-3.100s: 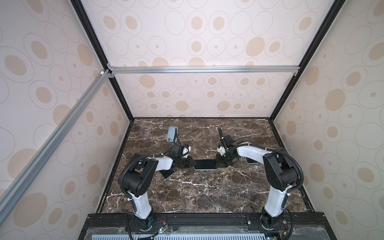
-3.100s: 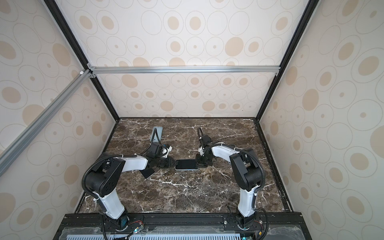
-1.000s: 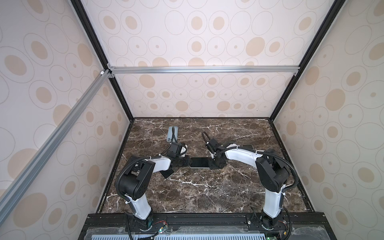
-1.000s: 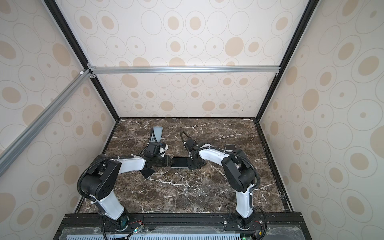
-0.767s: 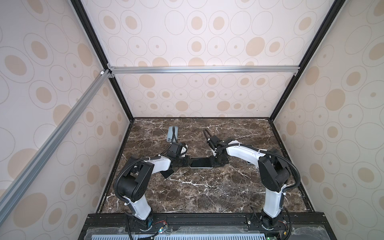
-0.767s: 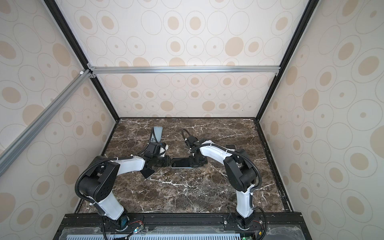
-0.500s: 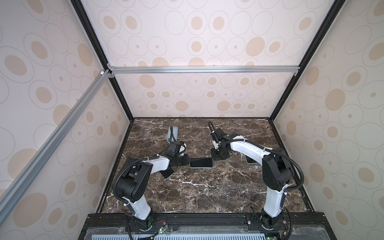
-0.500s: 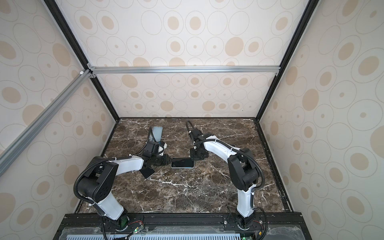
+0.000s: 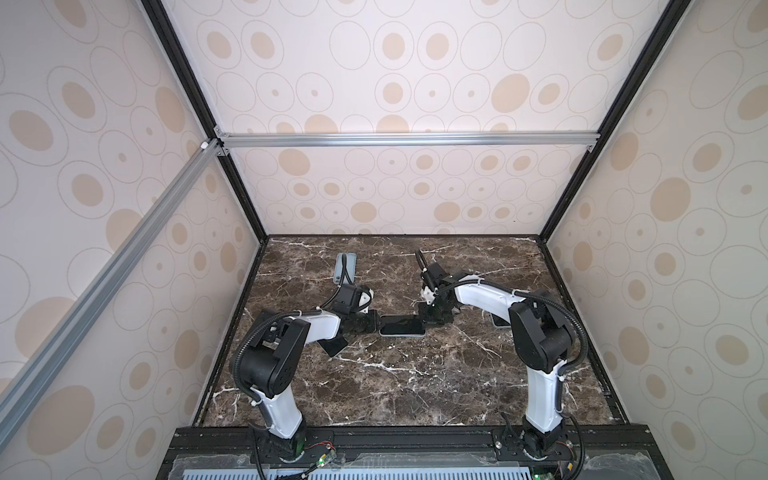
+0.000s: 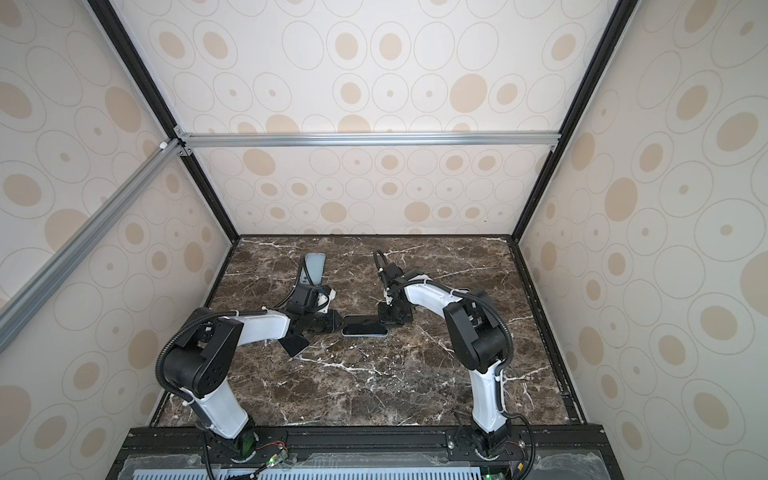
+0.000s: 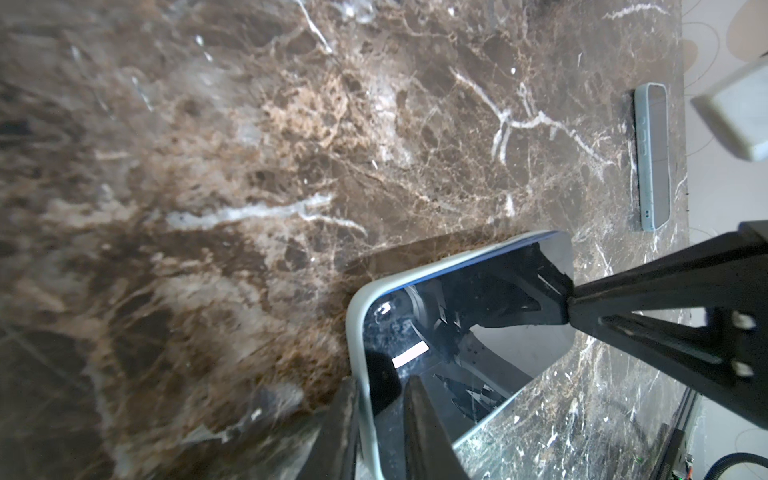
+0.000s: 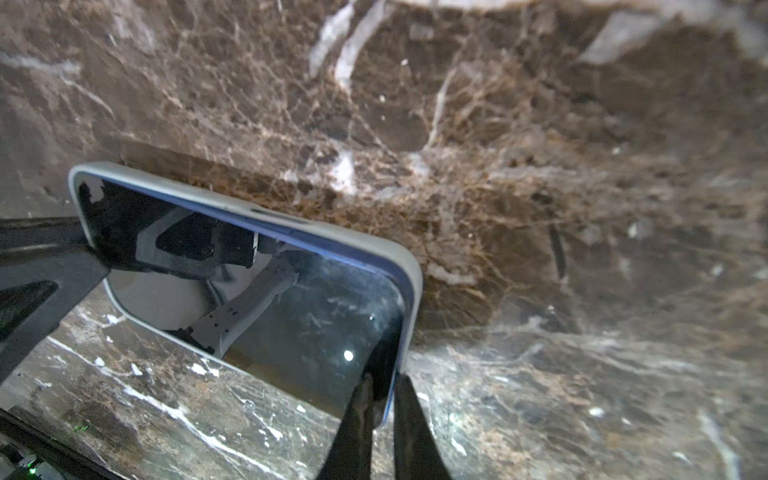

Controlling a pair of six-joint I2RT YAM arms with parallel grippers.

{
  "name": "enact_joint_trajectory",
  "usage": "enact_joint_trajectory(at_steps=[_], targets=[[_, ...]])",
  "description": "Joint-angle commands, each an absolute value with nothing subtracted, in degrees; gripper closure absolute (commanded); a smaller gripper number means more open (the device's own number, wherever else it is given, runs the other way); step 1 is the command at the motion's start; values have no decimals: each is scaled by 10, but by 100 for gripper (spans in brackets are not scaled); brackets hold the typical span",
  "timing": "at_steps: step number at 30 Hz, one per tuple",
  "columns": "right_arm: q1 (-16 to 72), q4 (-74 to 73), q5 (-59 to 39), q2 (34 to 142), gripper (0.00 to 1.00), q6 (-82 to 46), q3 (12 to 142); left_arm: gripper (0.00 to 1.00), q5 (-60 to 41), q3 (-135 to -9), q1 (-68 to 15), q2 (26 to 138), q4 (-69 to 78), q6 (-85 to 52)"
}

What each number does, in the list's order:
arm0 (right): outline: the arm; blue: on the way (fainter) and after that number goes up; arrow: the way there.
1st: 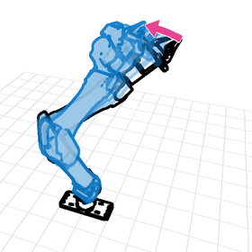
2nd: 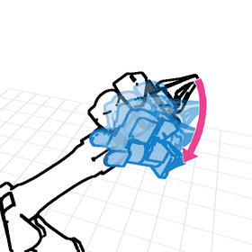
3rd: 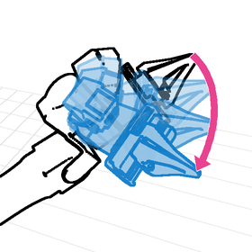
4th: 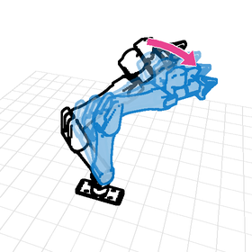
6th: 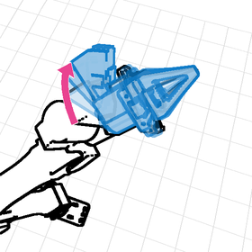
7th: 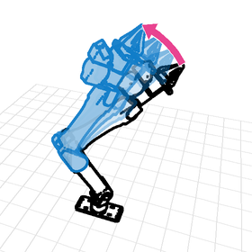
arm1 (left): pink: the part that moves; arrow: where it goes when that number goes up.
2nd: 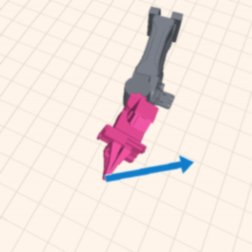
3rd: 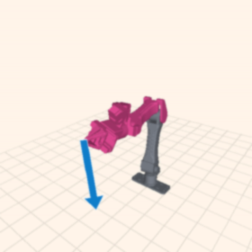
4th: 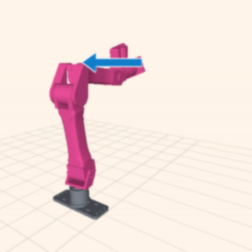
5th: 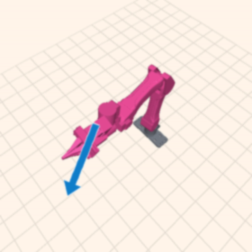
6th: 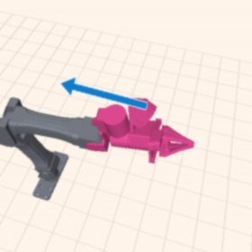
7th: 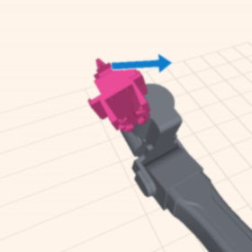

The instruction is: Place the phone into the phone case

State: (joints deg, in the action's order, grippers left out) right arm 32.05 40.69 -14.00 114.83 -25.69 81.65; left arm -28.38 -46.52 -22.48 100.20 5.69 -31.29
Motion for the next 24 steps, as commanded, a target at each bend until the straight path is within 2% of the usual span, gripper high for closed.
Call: enact_joint_trajectory(at_steps=[1,17,24], targets=[[323,407,-142,1164,88,-266,788,79,-297,-471,-222,1011,63,-316],[361,423,-75,1263,89,-243,746,79,-304,-468,-222,1017,65,-319],[365,455,-71,1219,89,-244,785,79,-295,-468,-222,1006,68,-319]])
